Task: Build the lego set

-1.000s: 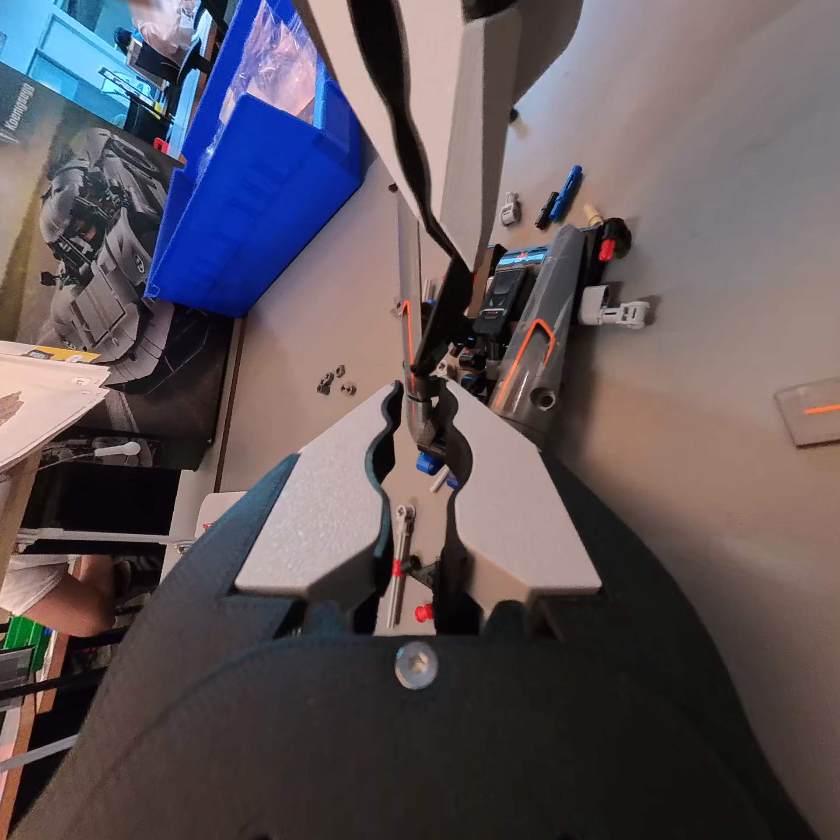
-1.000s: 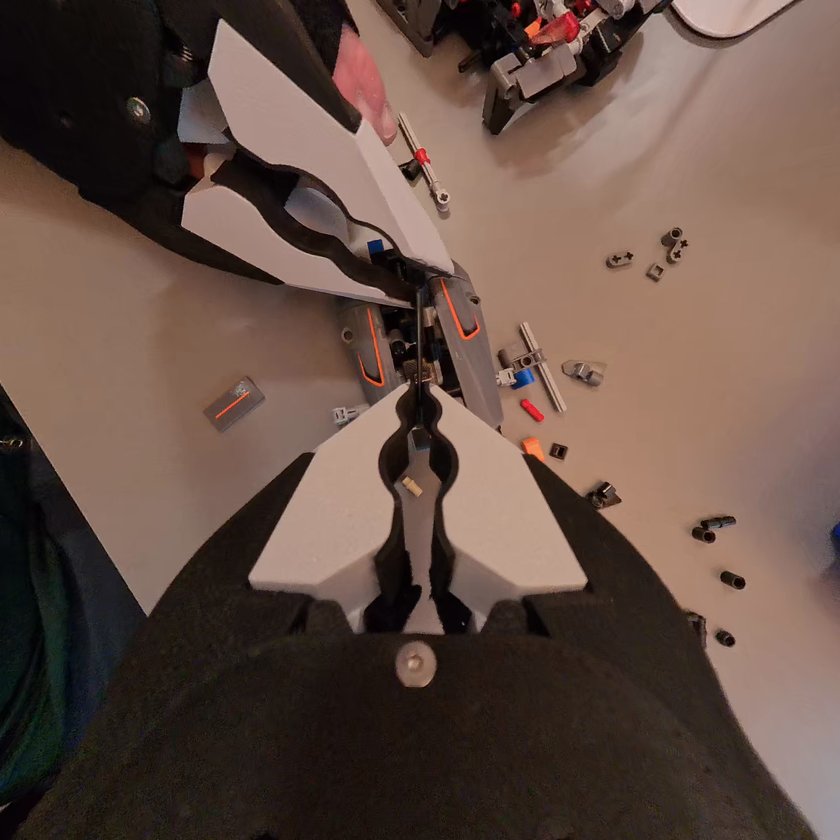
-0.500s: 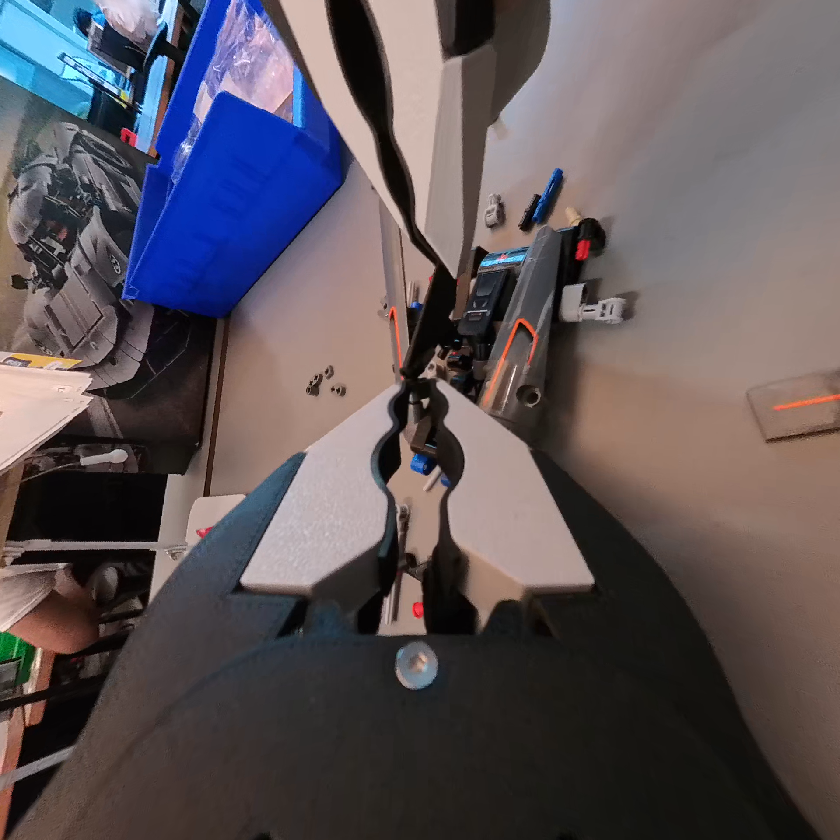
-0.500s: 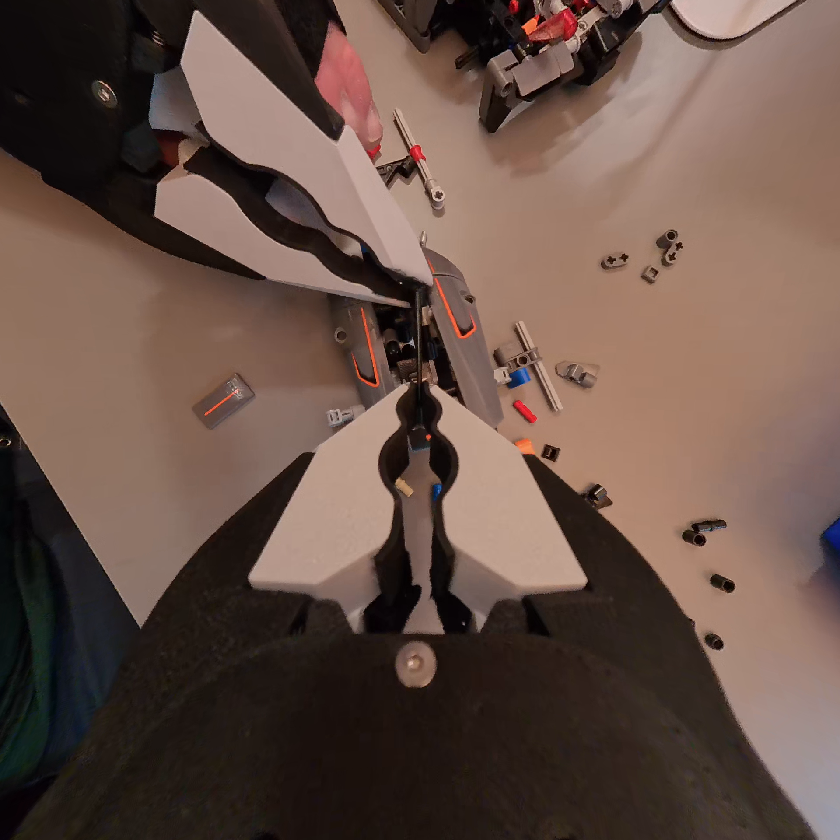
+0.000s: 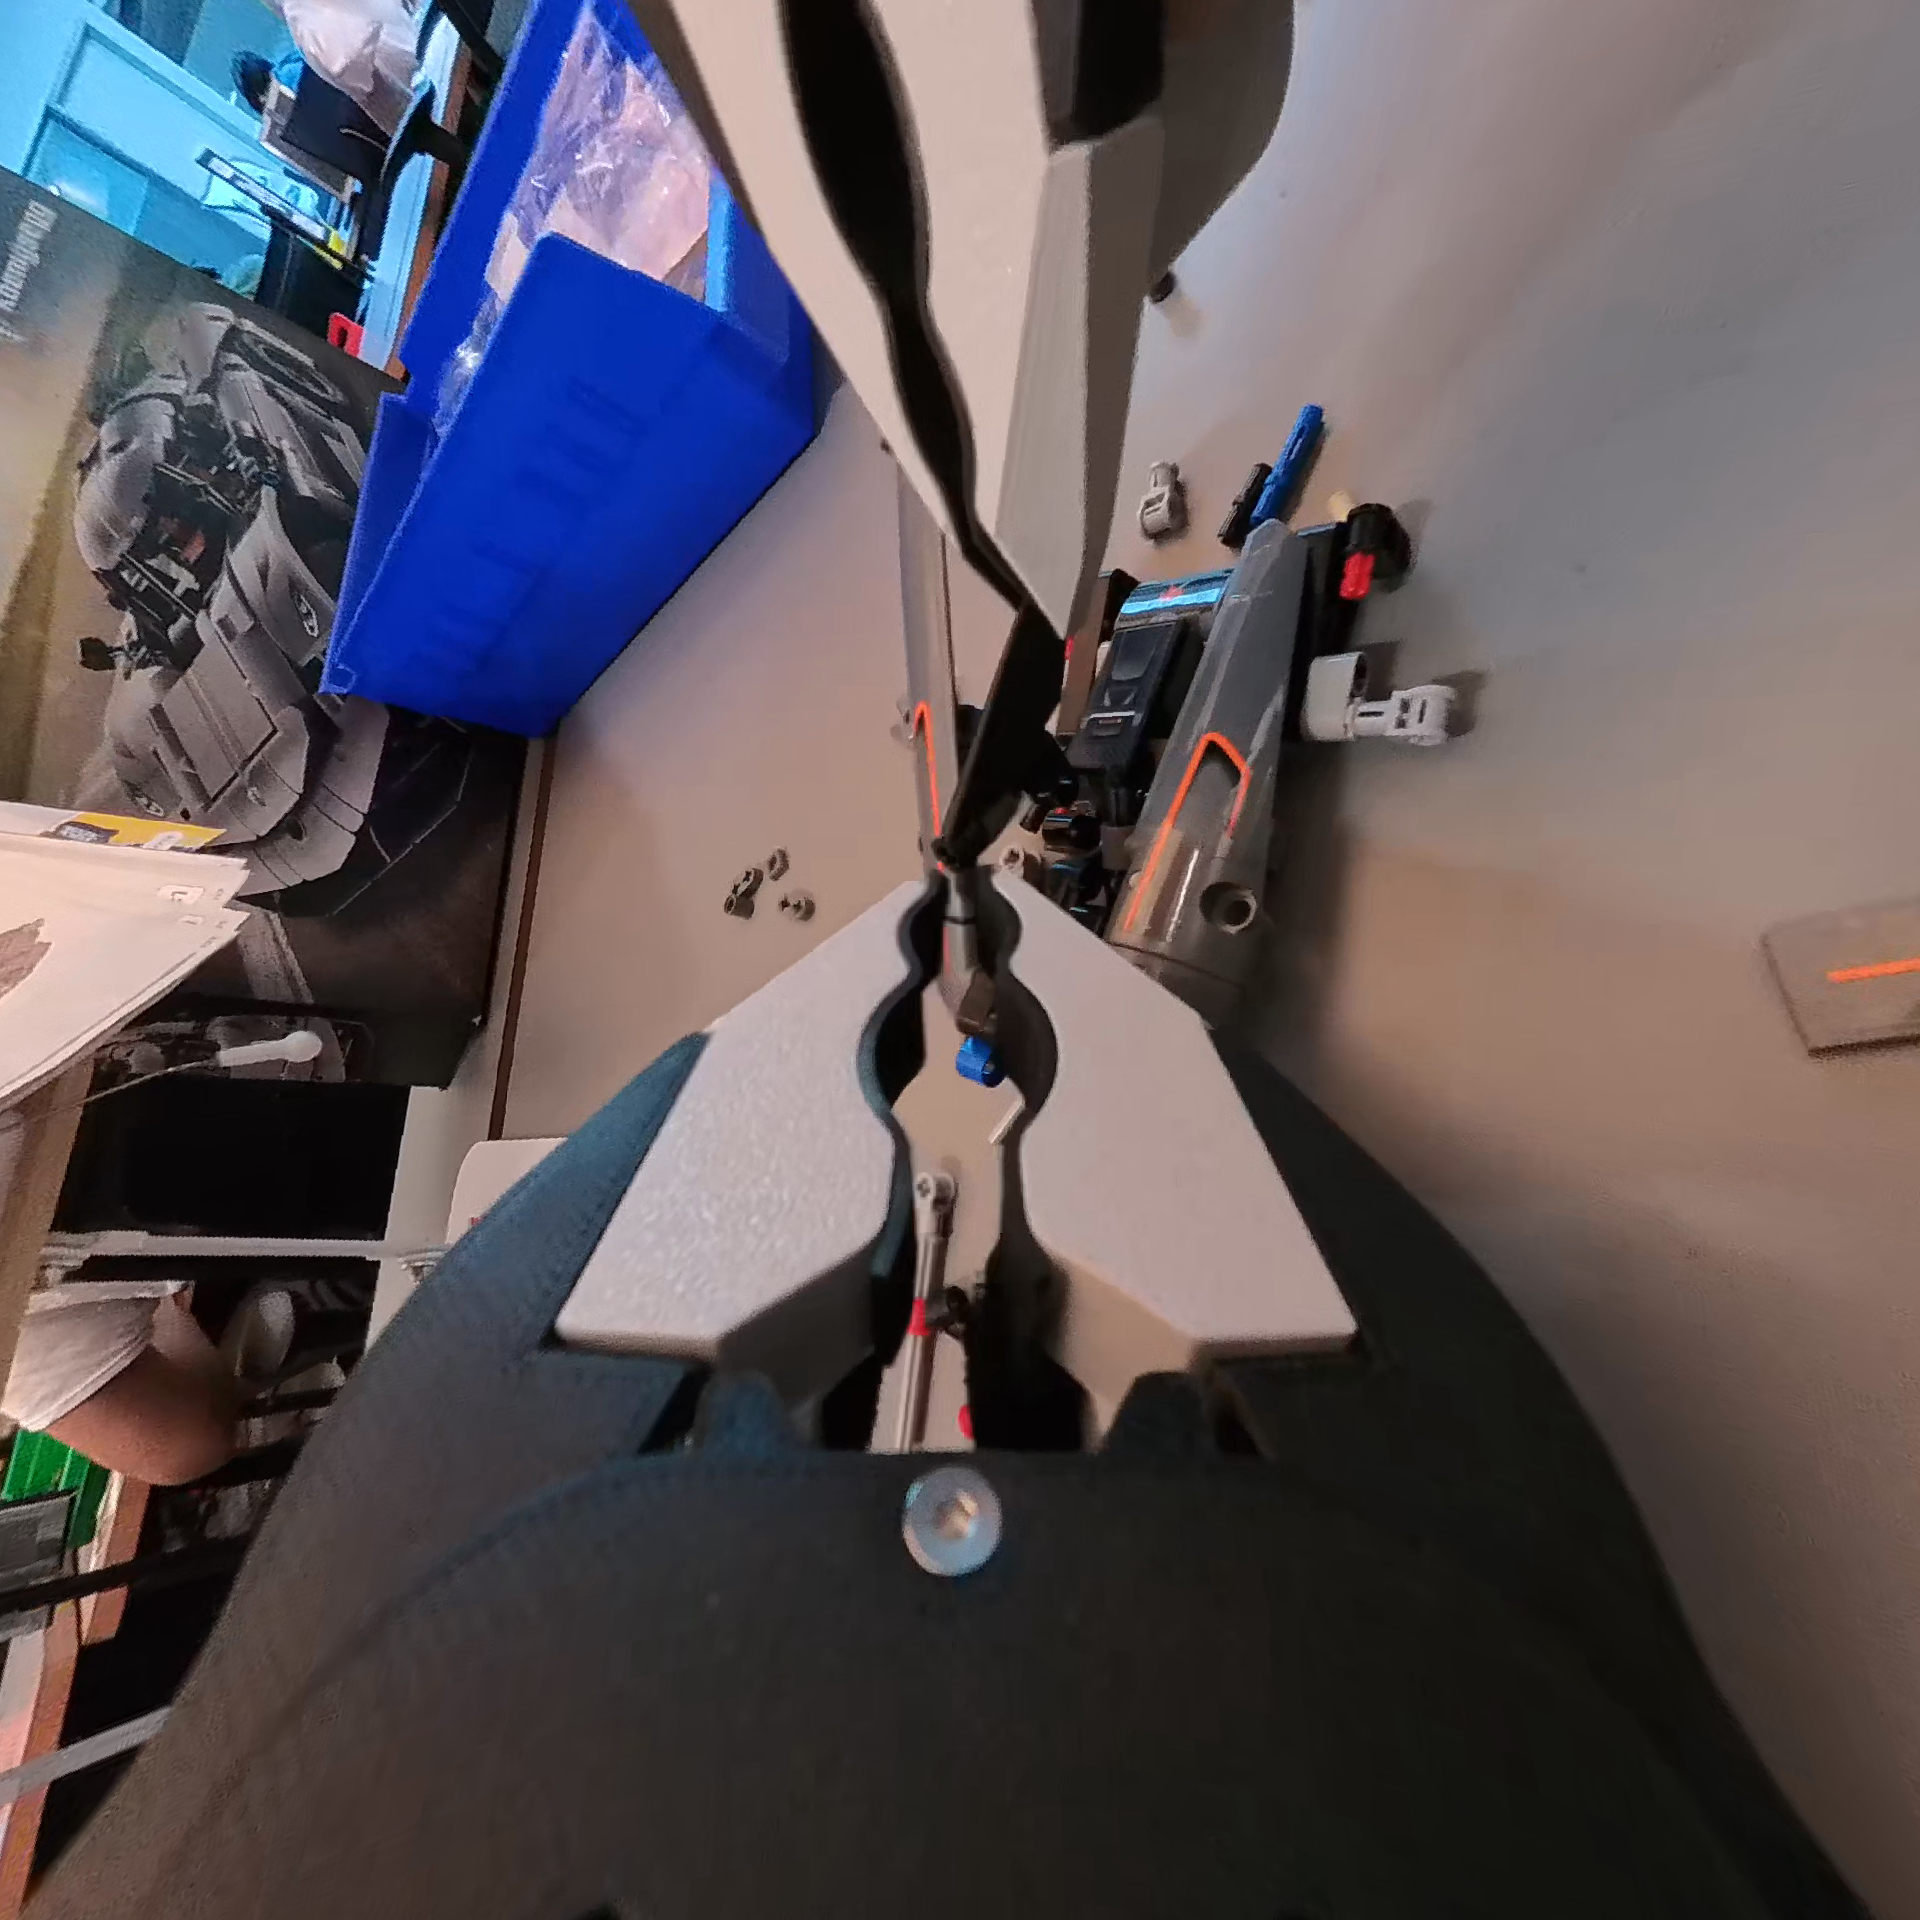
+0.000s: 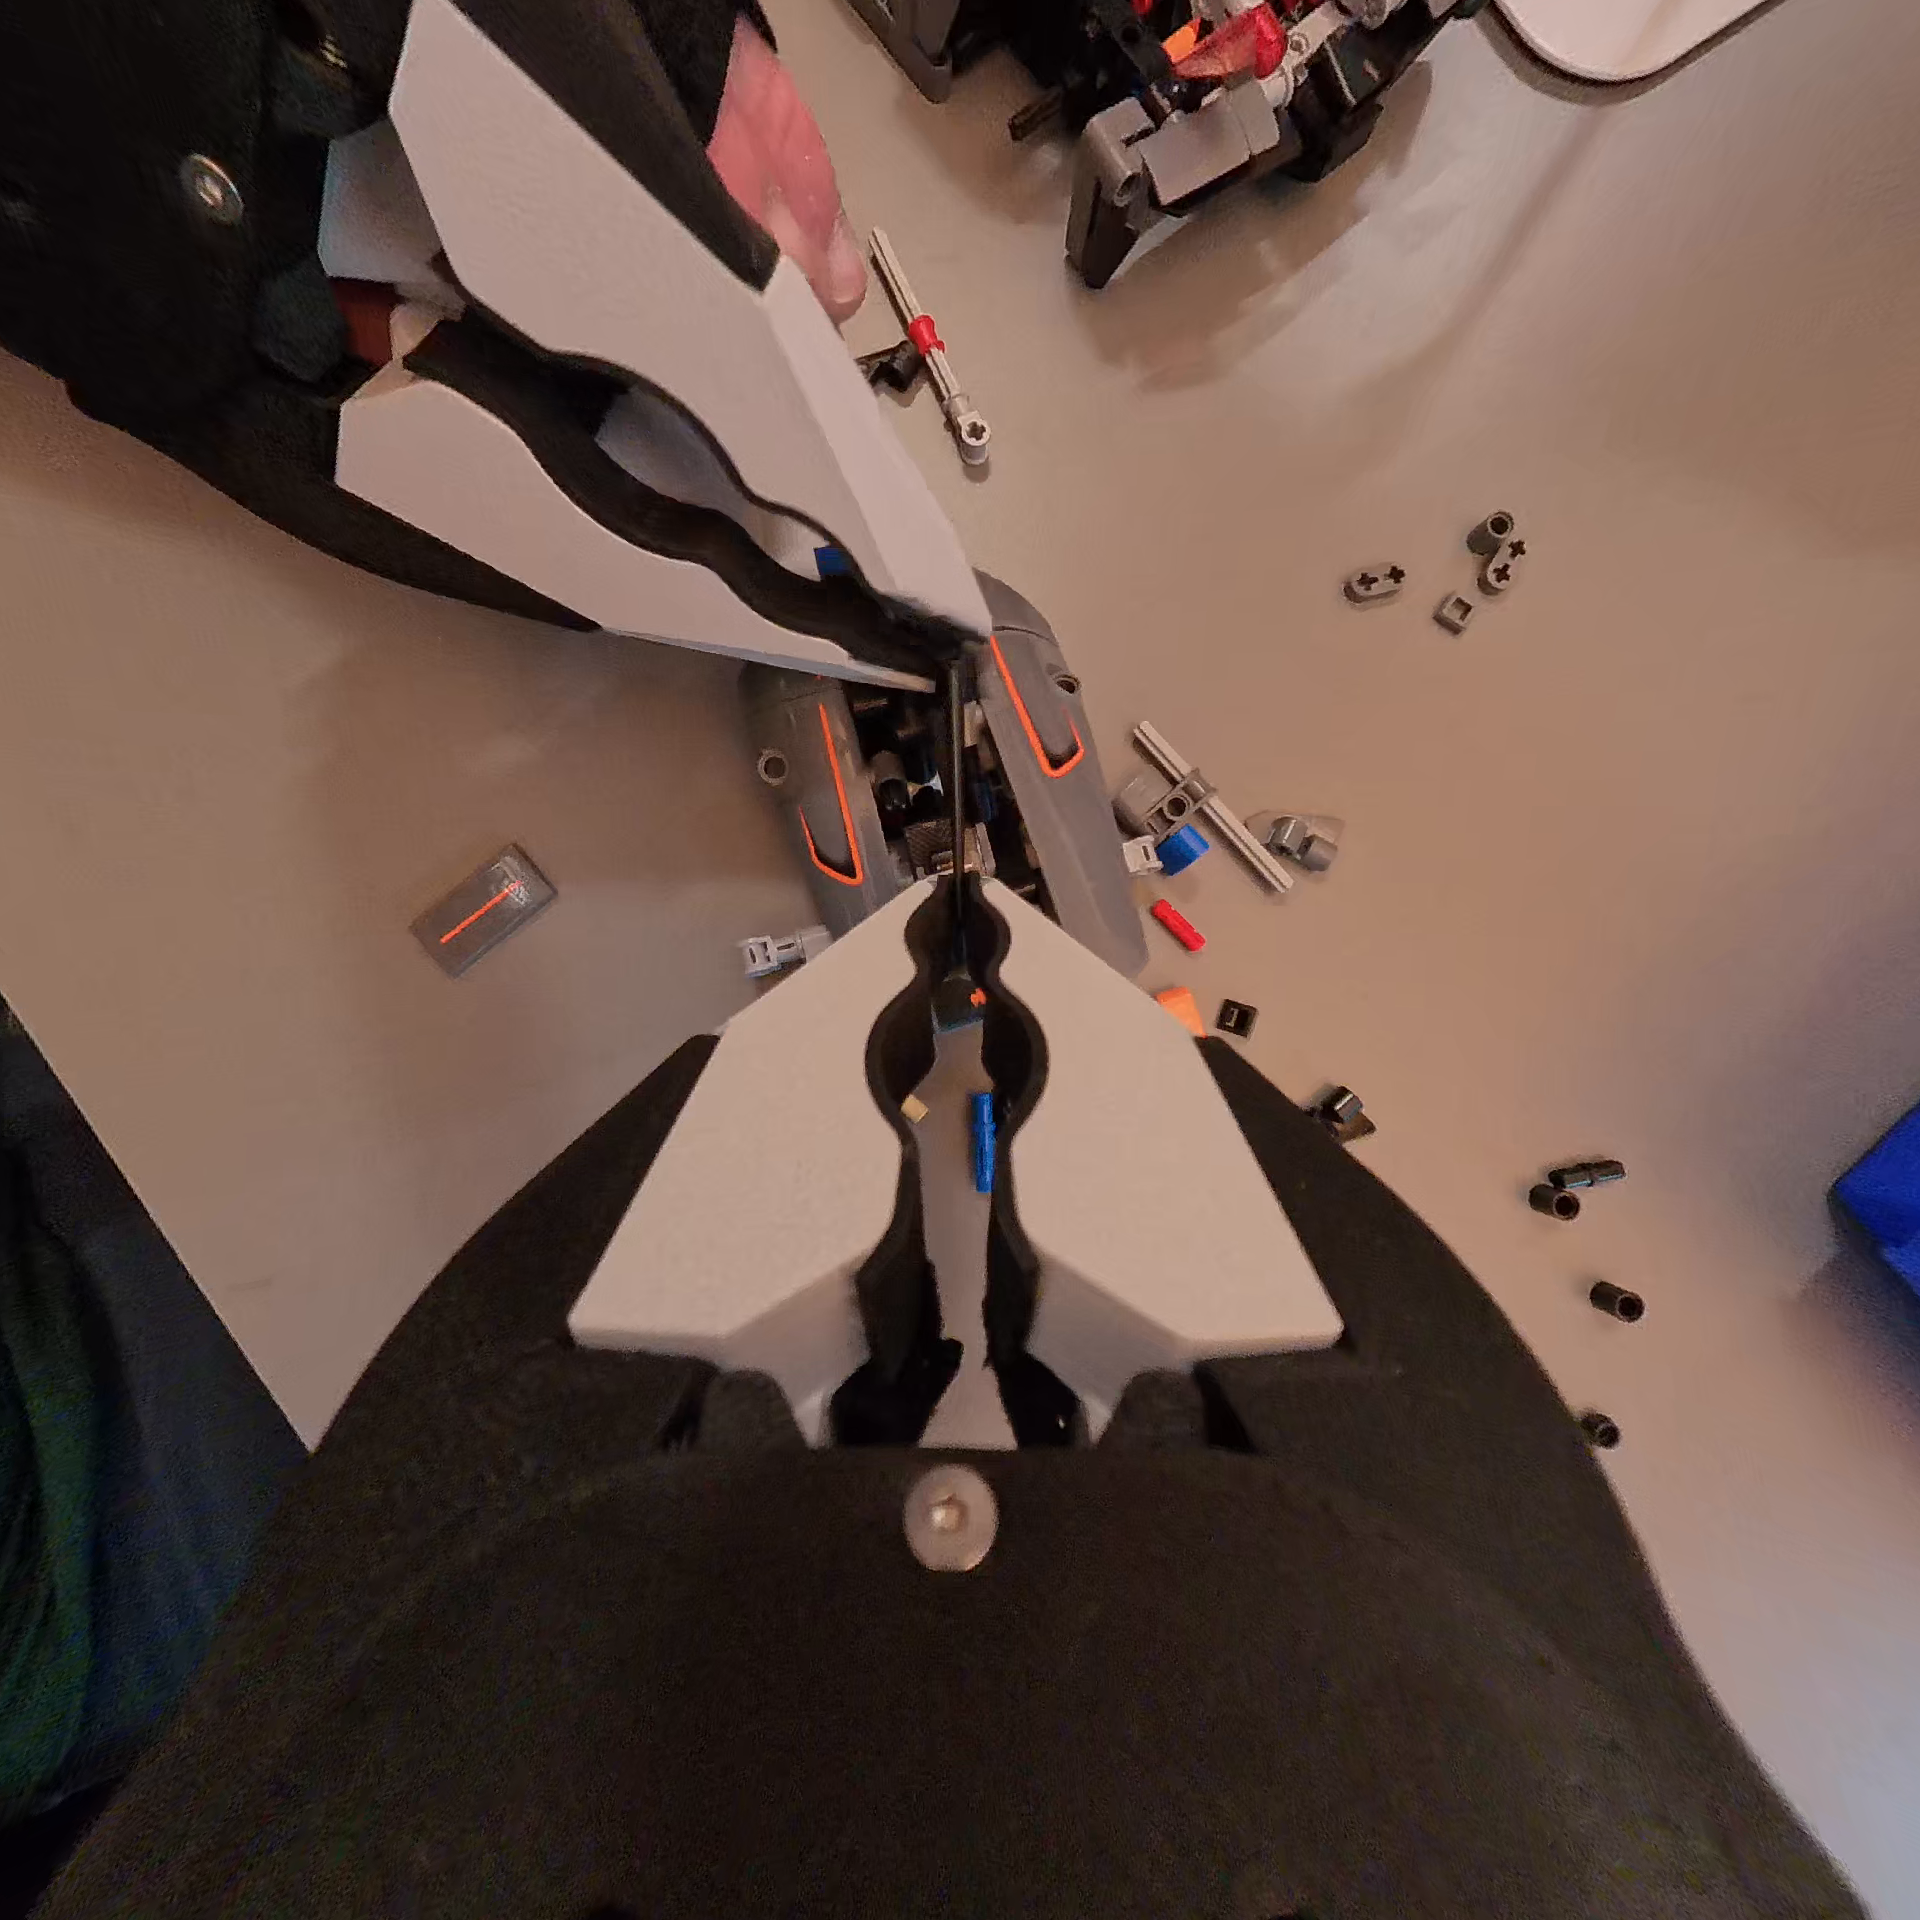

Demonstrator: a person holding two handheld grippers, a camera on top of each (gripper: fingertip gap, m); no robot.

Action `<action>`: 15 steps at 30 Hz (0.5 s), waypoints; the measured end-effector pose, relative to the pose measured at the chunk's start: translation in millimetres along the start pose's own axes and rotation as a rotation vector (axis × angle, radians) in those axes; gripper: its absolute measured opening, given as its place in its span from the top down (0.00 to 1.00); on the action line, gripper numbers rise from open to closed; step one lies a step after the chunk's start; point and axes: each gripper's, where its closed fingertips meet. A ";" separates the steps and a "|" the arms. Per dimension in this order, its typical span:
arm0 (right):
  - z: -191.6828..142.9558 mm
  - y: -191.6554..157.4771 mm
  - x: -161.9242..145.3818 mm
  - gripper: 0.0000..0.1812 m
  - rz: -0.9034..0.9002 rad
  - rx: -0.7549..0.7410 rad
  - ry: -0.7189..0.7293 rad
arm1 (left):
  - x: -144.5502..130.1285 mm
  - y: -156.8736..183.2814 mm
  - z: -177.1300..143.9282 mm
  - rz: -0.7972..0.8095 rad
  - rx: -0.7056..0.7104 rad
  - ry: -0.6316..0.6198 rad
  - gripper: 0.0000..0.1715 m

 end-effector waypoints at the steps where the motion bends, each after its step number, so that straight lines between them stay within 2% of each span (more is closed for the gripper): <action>1: -0.2 -0.6 -0.3 1.00 -0.001 0.002 -0.004 | 0.3 -0.2 -1.3 -0.007 -0.003 0.002 0.95; 6: -7.9 -8.3 1.5 1.00 0.008 0.058 0.007 | -3.3 6.9 -14.7 -0.160 -0.064 -0.057 0.82; 9: -19.0 -12.5 6.5 1.00 0.018 0.095 0.051 | 3.8 19.9 -26.3 -0.173 -0.065 -0.033 0.80; 13: -32.2 -6.2 7.1 1.00 0.021 0.093 0.081 | -7.9 28.4 -24.3 -0.136 -0.039 -0.066 0.80; 15: -34.3 -2.9 4.2 1.00 0.025 0.090 0.073 | -15.8 21.1 -21.6 -0.118 -0.007 -0.094 0.82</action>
Point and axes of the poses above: each gripper's, where its closed fingertips meet, z out along the fingers, x out of its top, y = z × x across the jaws, and after that the axes turned 2 degrees about x, right-handed
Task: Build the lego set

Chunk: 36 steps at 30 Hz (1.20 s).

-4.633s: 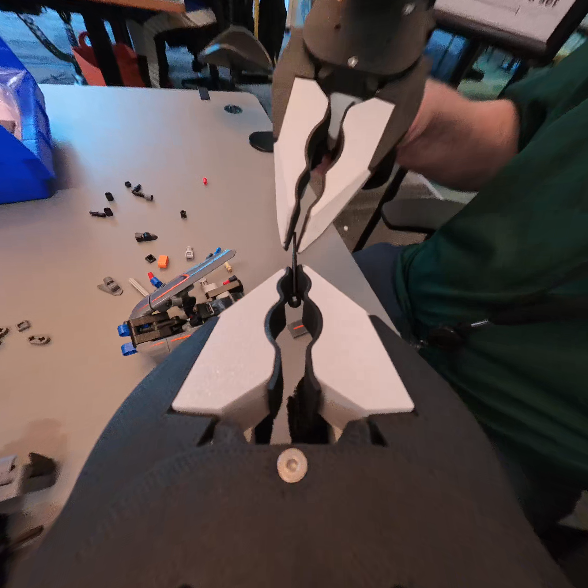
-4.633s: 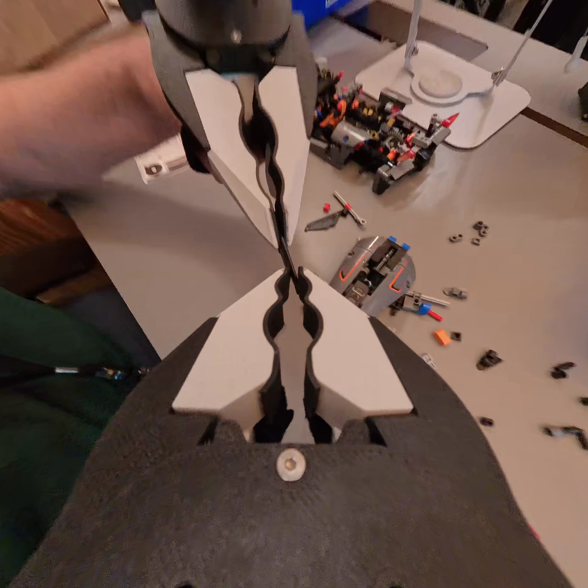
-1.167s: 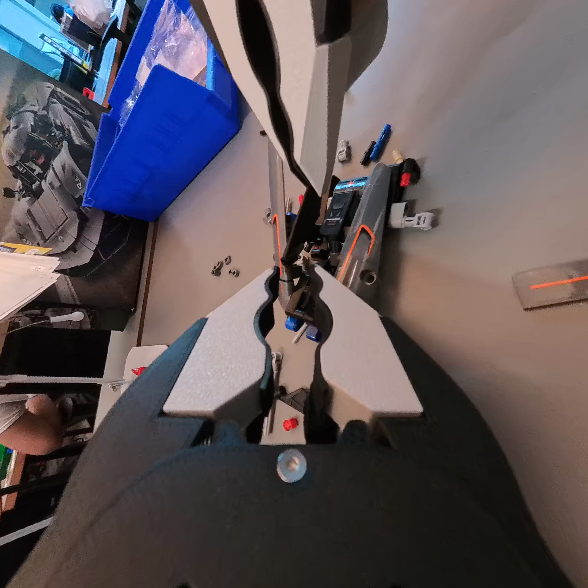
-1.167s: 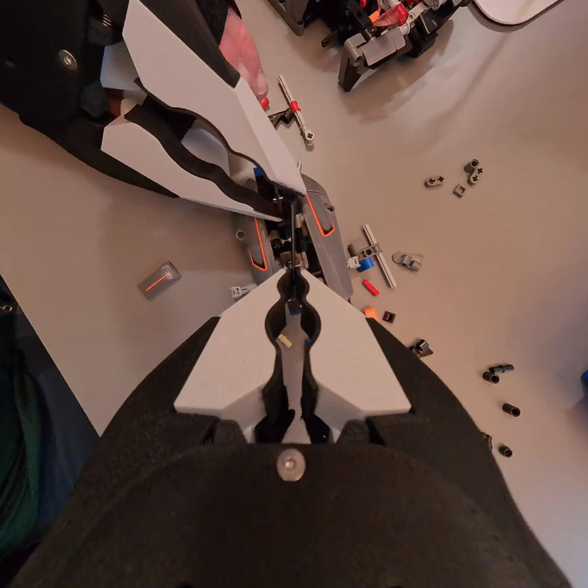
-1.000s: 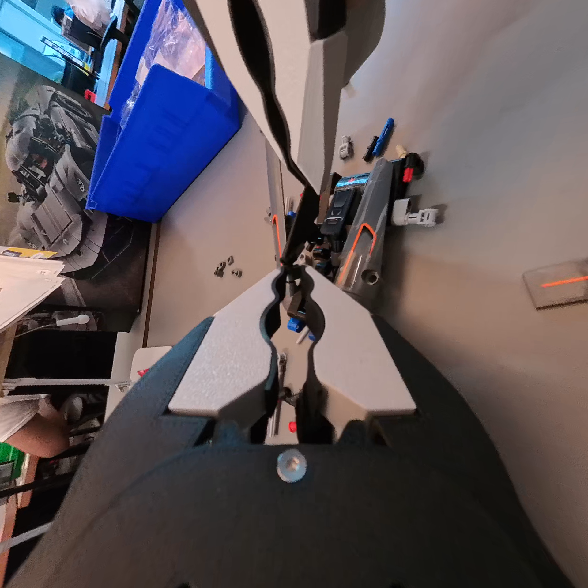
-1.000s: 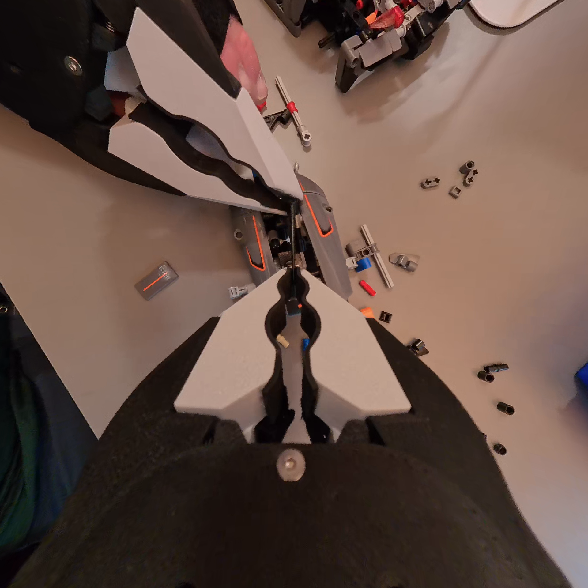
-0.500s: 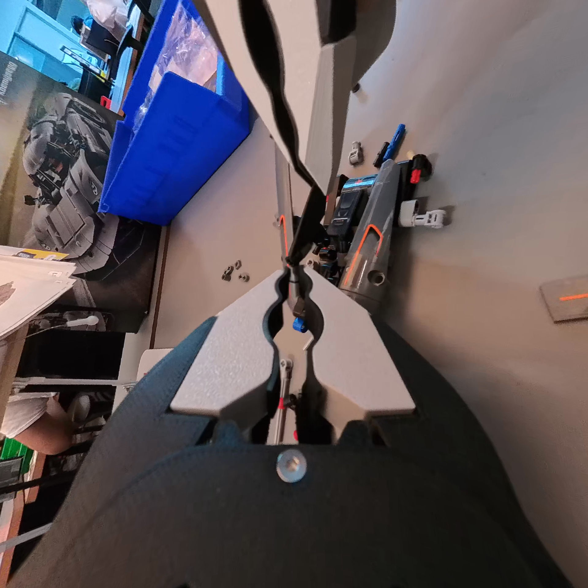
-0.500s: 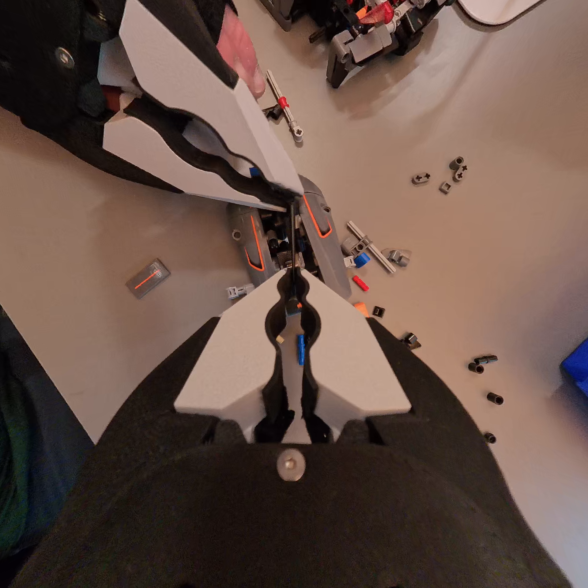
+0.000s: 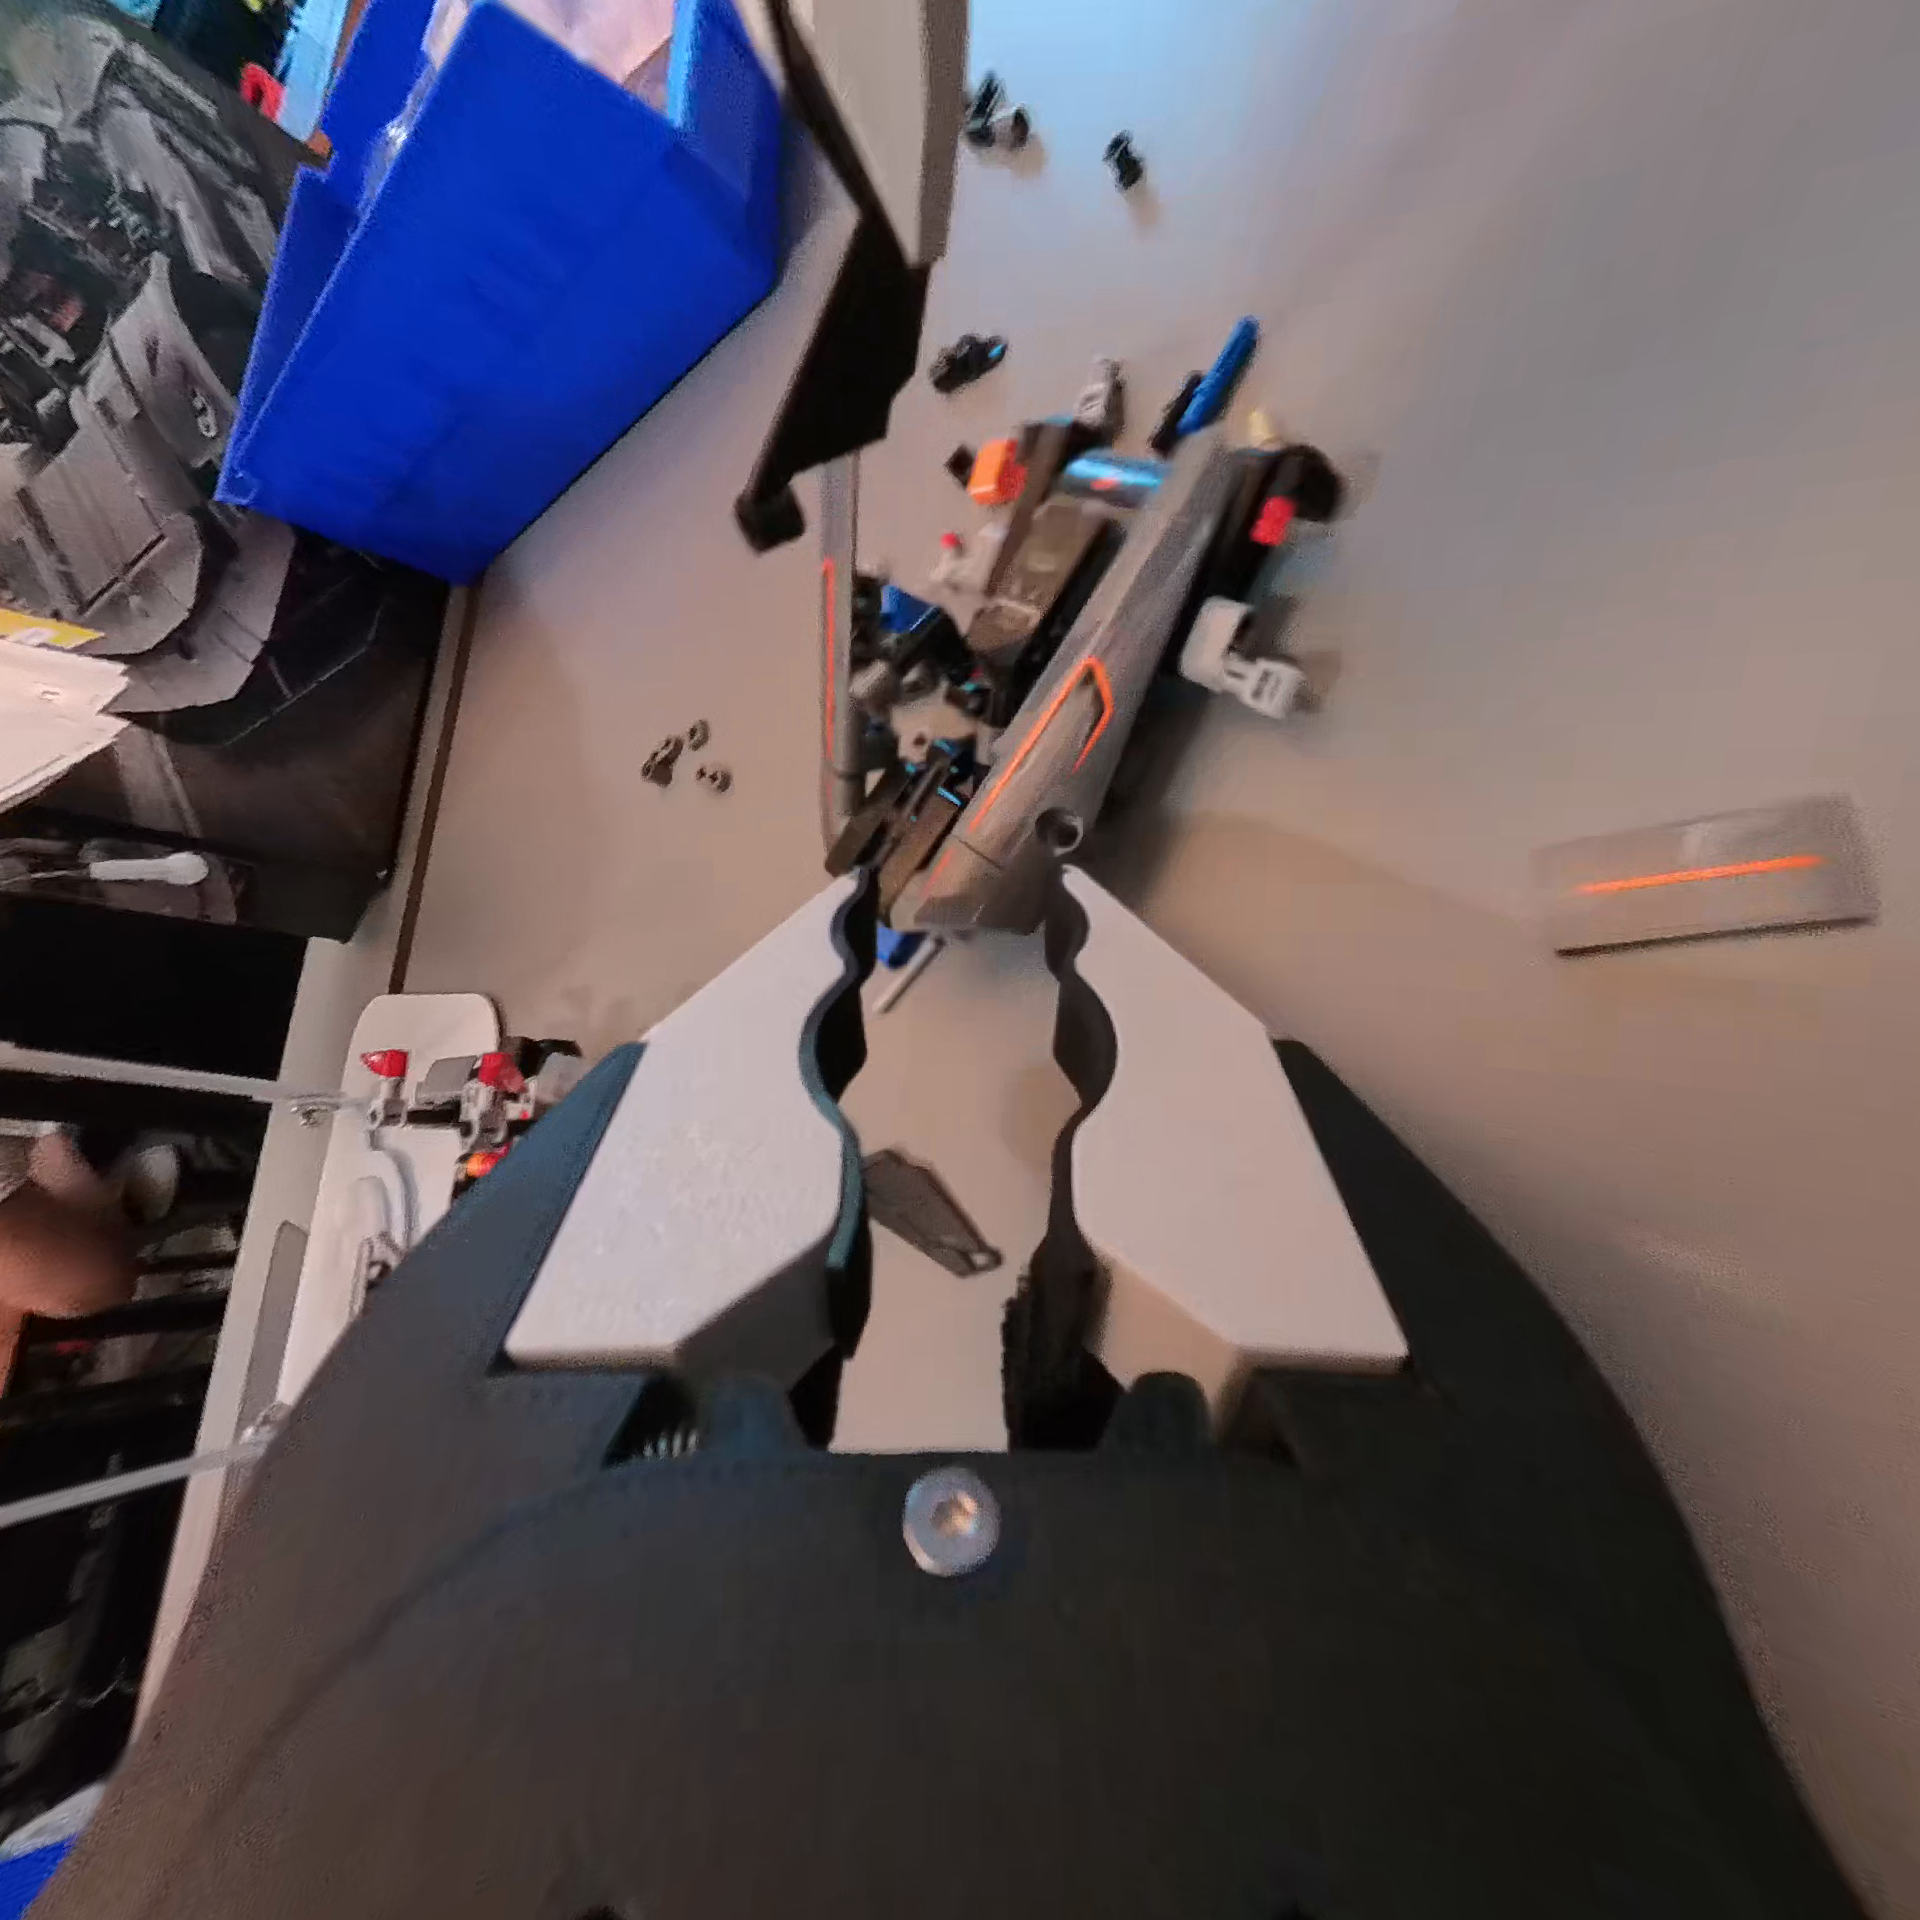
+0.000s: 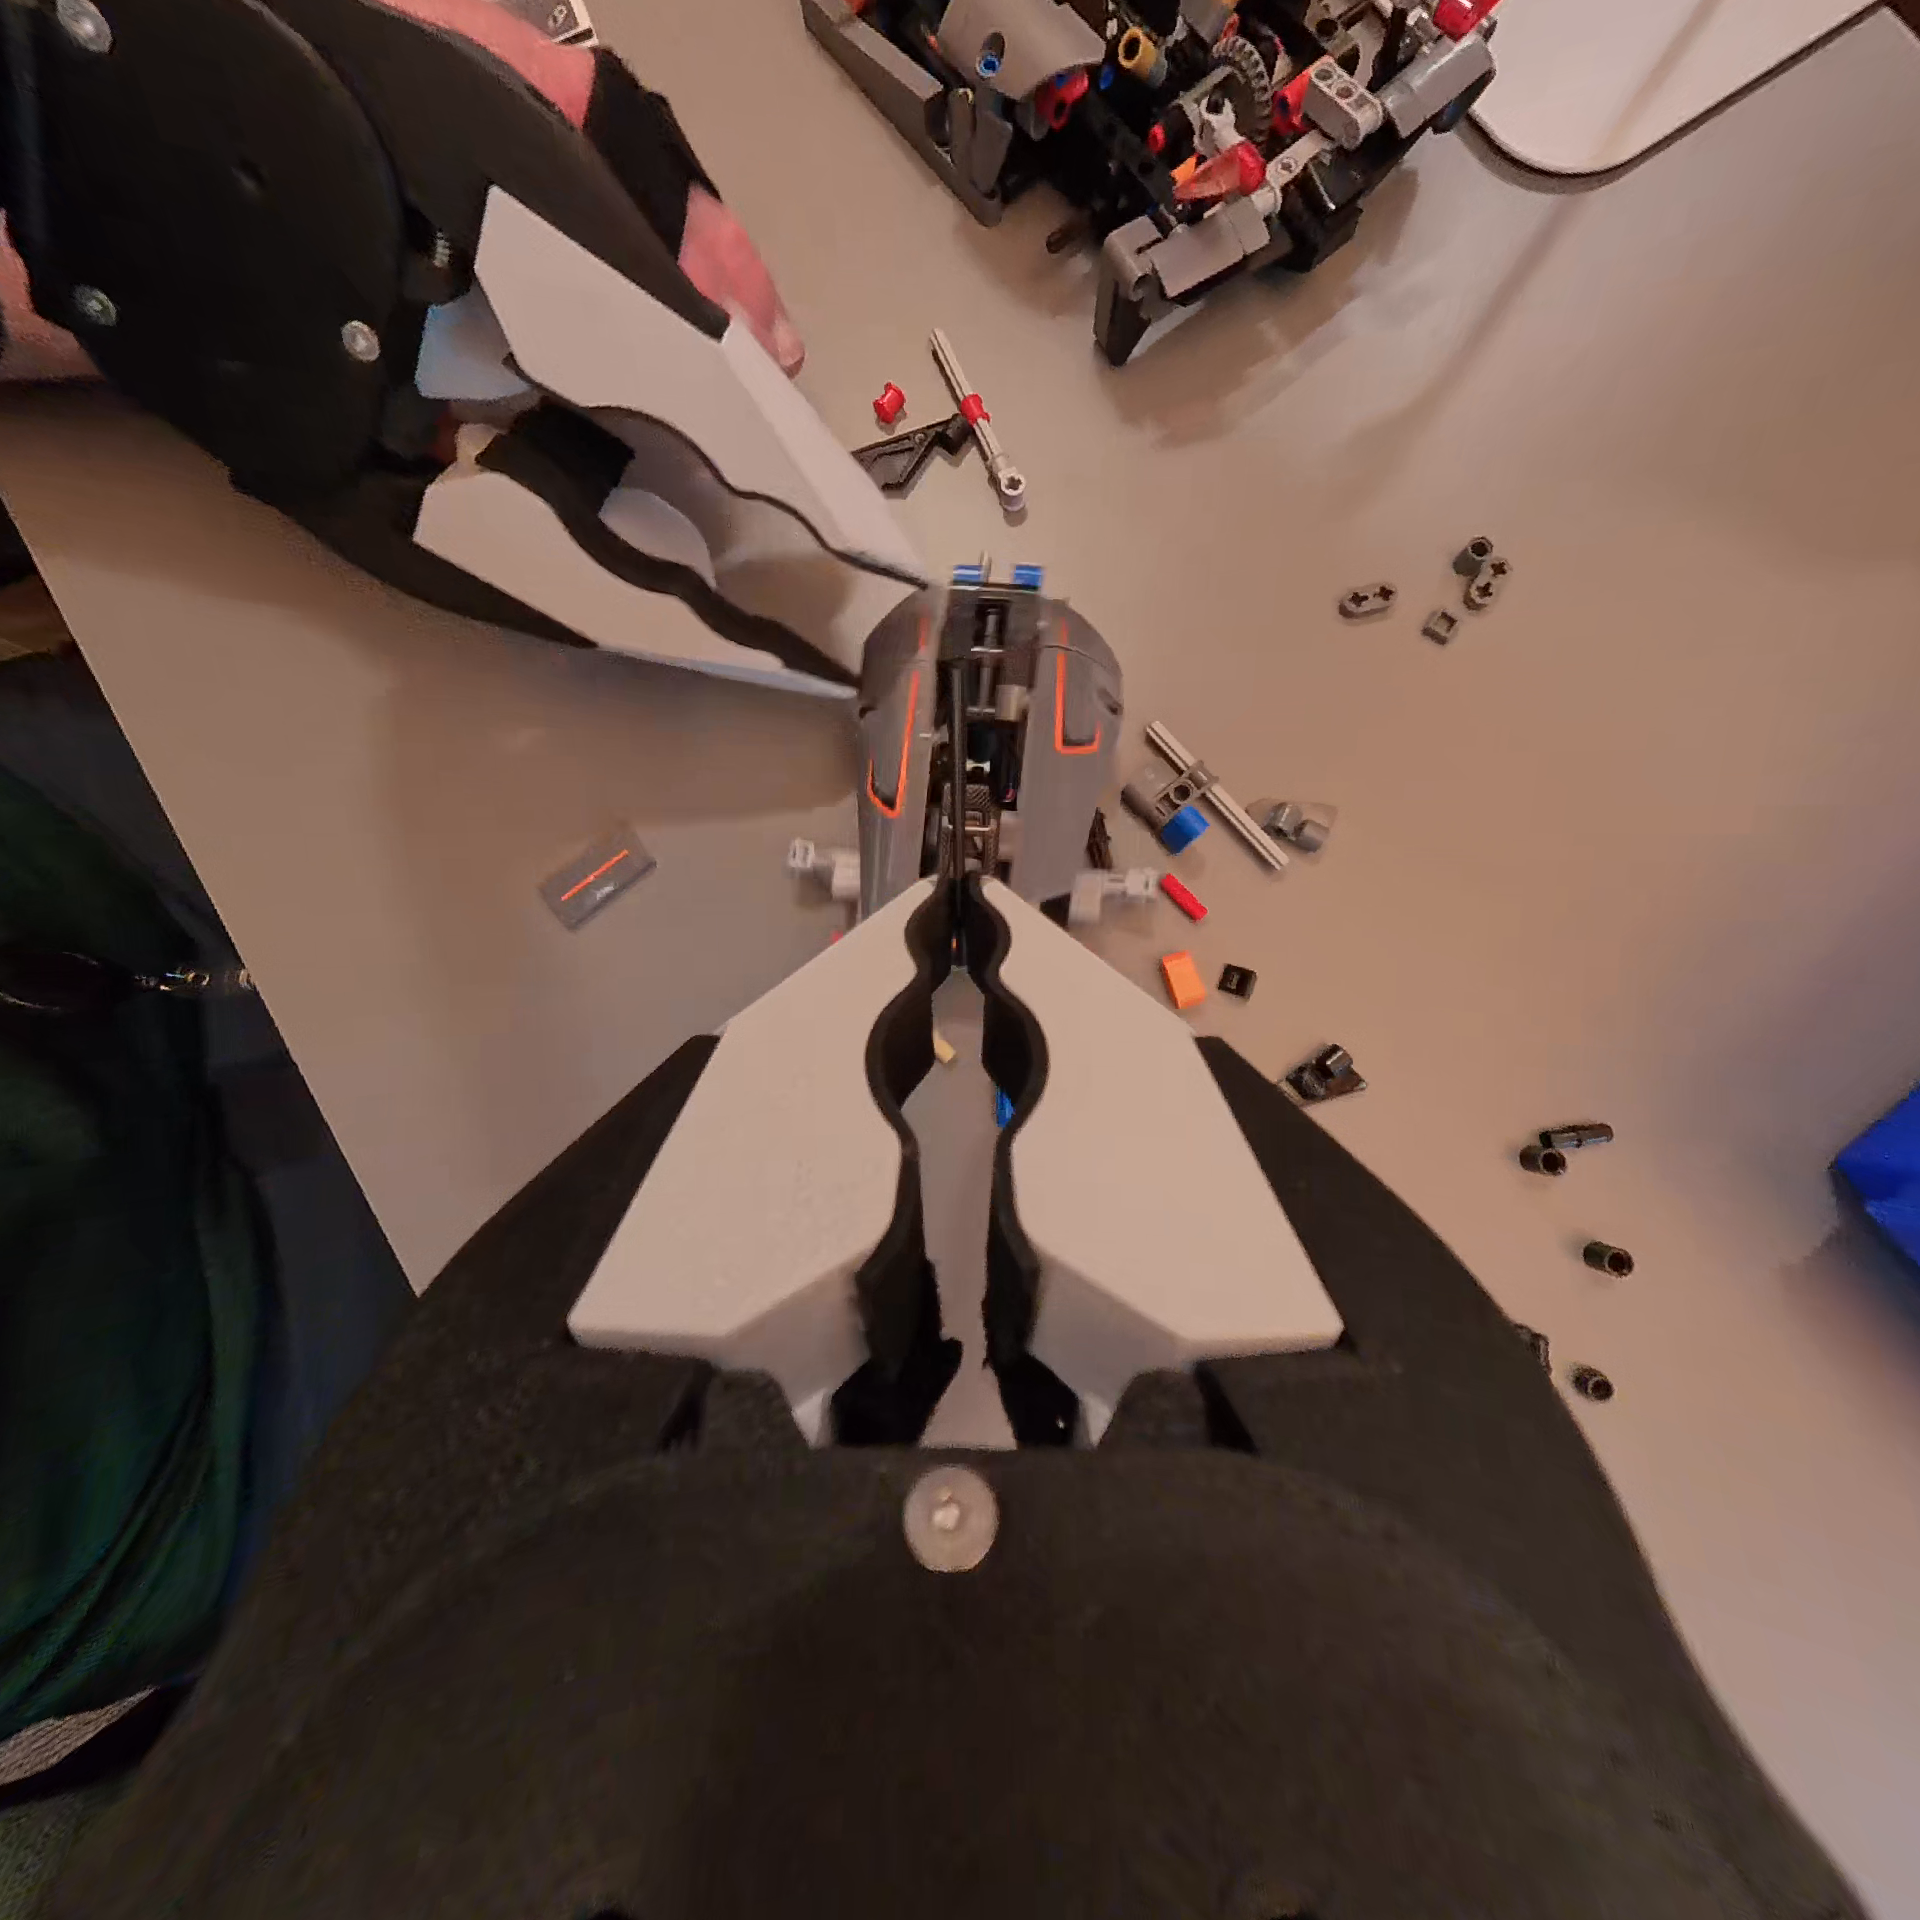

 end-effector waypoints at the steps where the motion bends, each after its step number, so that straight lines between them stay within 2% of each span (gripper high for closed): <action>1: -0.7 0.3 -0.7 1.00 0.005 0.003 0.000 | -2.4 -3.8 2.1 0.001 0.008 -0.010 0.84; 5: -4.1 -0.4 0.3 1.00 0.024 -0.009 0.029 | -11.2 -13.0 7.5 -0.004 0.004 -0.038 0.83; 8: -12.7 -0.9 1.7 1.00 0.049 -0.017 0.085 | -12.9 -20.4 3.5 -0.090 -0.005 -0.040 0.81; 10: -20.0 -0.9 2.4 1.00 0.066 -0.018 0.130 | 0.0 -25.2 -5.2 -0.174 0.004 0.001 0.79; 12: -24.1 0.2 -0.1 1.00 0.080 -0.021 0.157 | 26.7 -19.8 -10.7 -0.236 -0.019 0.075 0.75; 15: -21.1 2.1 -4.3 1.00 0.103 -0.013 0.179 | 41.2 -13.9 3.2 -0.222 0.031 0.033 0.75; 20: -12.6 2.7 -4.7 1.00 0.117 -0.004 0.198 | 36.7 -8.6 26.4 -0.289 0.072 -0.038 0.80; 28: -2.6 8.8 -2.1 1.00 0.126 0.017 0.214 | 33.8 -9.7 33.8 -0.283 0.121 -0.076 0.87; 36: 3.7 17.1 -5.0 1.00 0.138 0.023 0.198 | 29.8 -13.2 33.1 -0.263 0.117 -0.070 0.88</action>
Point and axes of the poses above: each gripper's, where its closed fingertips meet, z out along the fingers, x out of its top, y = z × x across the jaws, and after that the axes turned 2 degrees about x, right-handed
